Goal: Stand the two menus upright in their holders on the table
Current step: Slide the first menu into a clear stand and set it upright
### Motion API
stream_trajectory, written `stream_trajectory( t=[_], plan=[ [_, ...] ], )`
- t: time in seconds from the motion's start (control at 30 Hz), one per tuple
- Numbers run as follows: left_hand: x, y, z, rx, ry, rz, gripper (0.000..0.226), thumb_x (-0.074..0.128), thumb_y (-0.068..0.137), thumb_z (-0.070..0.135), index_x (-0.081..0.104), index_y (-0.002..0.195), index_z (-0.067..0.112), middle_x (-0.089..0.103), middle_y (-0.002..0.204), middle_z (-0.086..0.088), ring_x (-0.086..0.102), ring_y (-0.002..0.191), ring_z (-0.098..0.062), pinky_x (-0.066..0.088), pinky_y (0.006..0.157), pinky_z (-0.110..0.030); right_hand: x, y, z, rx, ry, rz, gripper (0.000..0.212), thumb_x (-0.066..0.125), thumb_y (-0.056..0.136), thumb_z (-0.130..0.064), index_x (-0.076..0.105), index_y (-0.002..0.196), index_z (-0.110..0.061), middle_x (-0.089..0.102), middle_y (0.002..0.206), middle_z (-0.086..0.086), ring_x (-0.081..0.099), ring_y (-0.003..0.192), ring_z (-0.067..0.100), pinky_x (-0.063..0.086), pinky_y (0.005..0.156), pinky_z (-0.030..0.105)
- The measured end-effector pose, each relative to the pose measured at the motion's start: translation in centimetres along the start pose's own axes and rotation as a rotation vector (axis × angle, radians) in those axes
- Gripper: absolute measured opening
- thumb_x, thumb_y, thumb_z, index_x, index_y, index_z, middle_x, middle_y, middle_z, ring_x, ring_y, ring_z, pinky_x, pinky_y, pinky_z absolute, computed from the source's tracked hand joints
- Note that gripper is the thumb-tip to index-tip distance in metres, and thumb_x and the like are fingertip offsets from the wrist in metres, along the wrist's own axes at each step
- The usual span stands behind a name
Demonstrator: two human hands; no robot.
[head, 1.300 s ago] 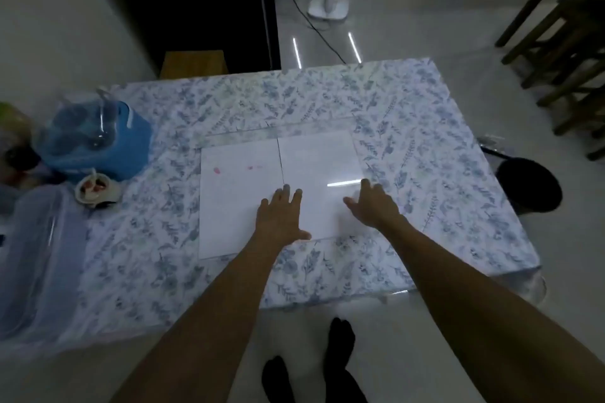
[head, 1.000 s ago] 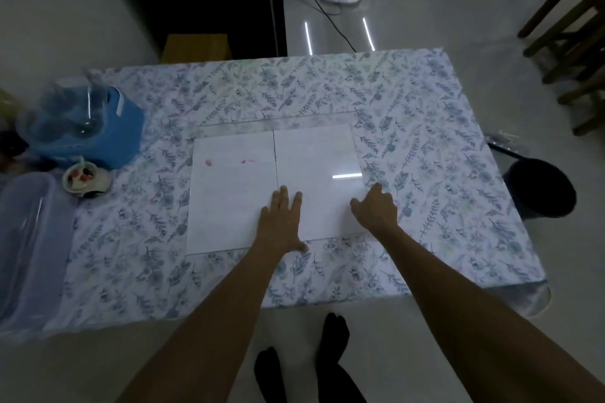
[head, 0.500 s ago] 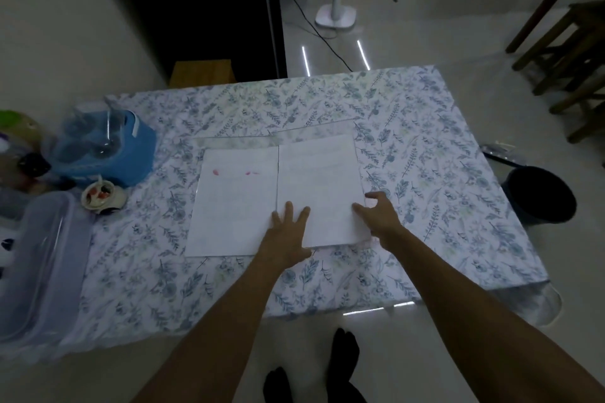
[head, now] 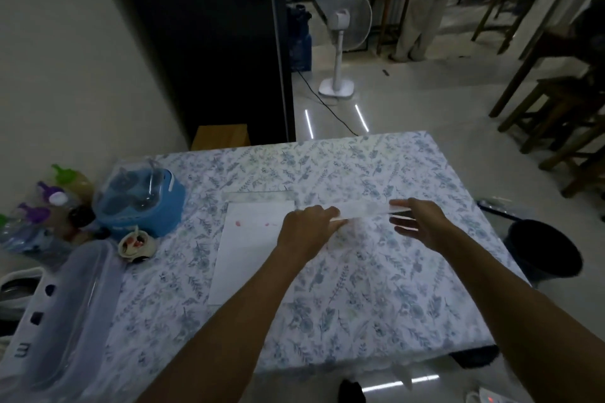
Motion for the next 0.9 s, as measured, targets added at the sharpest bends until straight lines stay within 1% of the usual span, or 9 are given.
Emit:
stream_trajectory(
  t=[0.13,0.17,0.27,0.33,0.4,0.7,0.77,0.83,0.9],
  plan=[
    [-1.0,5.0,-1.5,0.001,0.043,0.033,0.088,-0.006,0.086,0.073,0.068,0.106,0.031,0.067,0.091,0.001,0.065,0.078,-0.018,0.047,0.058,-0.032,-0.3,2.6,-4.0,-0.121,-0.119,-0.053,0.019,0.063,0.092,-0.022,0.076,0.104,-0.016,0.077,0.106,0.005,0.071,0.101,0.028,0.057,0.087,0.04],
    [-1.4,6.2,-2.2,-0.029,0.032,0.058,0.083,-0.001,0.088,0.073,0.069,0.105,0.03,0.066,0.095,0.002,0.064,0.08,-0.016,0.049,0.058,-0.031,-0.1,3.4,-5.0,-0.155,-0.147,-0.068,0.017,0.064,0.092,-0.021,0.076,0.103,-0.017,0.077,0.106,0.004,0.071,0.101,0.028,0.057,0.089,0.042],
    [-3.2,9.7,-4.0,-0.115,0.063,0.183,0.049,0.036,0.092,0.06,0.07,0.096,0.025,0.064,0.091,0.0,0.063,0.075,-0.017,0.051,0.056,-0.034,0.9,5.5,-7.8,-0.24,-0.18,-0.096,0.018,0.066,0.091,-0.022,0.072,0.107,-0.017,0.075,0.107,0.007,0.07,0.097,0.031,0.056,0.089,0.045],
    [-3.9,11.7,-4.7,-0.141,0.152,0.221,0.036,0.05,0.09,0.053,0.071,0.095,0.024,0.067,0.086,-0.001,0.064,0.074,-0.021,0.049,0.06,-0.036,1.8,6.5,-9.4,-0.264,-0.184,-0.107,0.018,0.067,0.09,-0.024,0.07,0.106,-0.017,0.074,0.104,0.009,0.069,0.089,0.027,0.057,0.079,0.039],
    [-3.9,13.4,-5.3,-0.167,0.218,0.21,0.033,0.055,0.089,0.051,0.07,0.098,0.023,0.069,0.086,-0.003,0.065,0.076,-0.025,0.046,0.066,-0.038,2.5,7.7,-10.5,-0.274,-0.206,-0.116,0.015,0.068,0.089,-0.024,0.07,0.103,-0.018,0.074,0.101,0.008,0.067,0.084,0.024,0.055,0.072,0.035],
    [-2.7,17.9,-8.2,-0.253,0.228,0.166,0.042,0.055,0.088,0.053,0.063,0.116,0.022,0.063,0.092,-0.007,0.057,0.083,-0.026,0.043,0.069,-0.04,4.0,12.2,-11.6,-0.271,-0.252,-0.135,0.02,0.069,0.089,-0.036,0.068,0.103,-0.021,0.075,0.098,0.01,0.065,0.075,0.022,0.053,0.067,0.035],
    [-2.4,18.4,-8.8,-0.278,0.214,0.154,0.047,0.058,0.088,0.051,0.056,0.126,0.023,0.062,0.097,-0.007,0.056,0.086,-0.027,0.045,0.07,-0.041,4.1,13.1,-11.6,-0.271,-0.28,-0.113,0.024,0.069,0.088,-0.041,0.067,0.104,-0.022,0.075,0.097,0.009,0.066,0.075,0.022,0.053,0.066,0.035],
    [-1.7,18.8,-9.2,-0.299,0.224,0.127,0.059,0.065,0.085,0.047,0.043,0.137,0.029,0.057,0.107,-0.008,0.053,0.095,-0.027,0.046,0.074,-0.042,4.3,13.9,-11.7,-0.285,-0.338,-0.075,0.03,0.066,0.089,-0.046,0.066,0.106,-0.022,0.075,0.096,0.007,0.069,0.077,0.022,0.055,0.063,0.032],
    [-1.0,19.1,-9.4,-0.316,0.196,0.098,0.074,0.07,0.082,0.043,0.033,0.144,0.033,0.051,0.123,-0.01,0.048,0.112,-0.029,0.048,0.083,-0.046,4.5,14.6,-11.9,-0.306,-0.381,-0.045,0.032,0.064,0.09,-0.048,0.065,0.108,-0.021,0.075,0.094,0.006,0.07,0.075,0.021,0.056,0.059,0.031]
  ],
)
Point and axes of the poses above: each hand's wrist, its own y-axis towards the middle knuckle, its own x-axis out of the palm, z = x × y, the point moved 9 cm from there along y, towards the middle knuckle
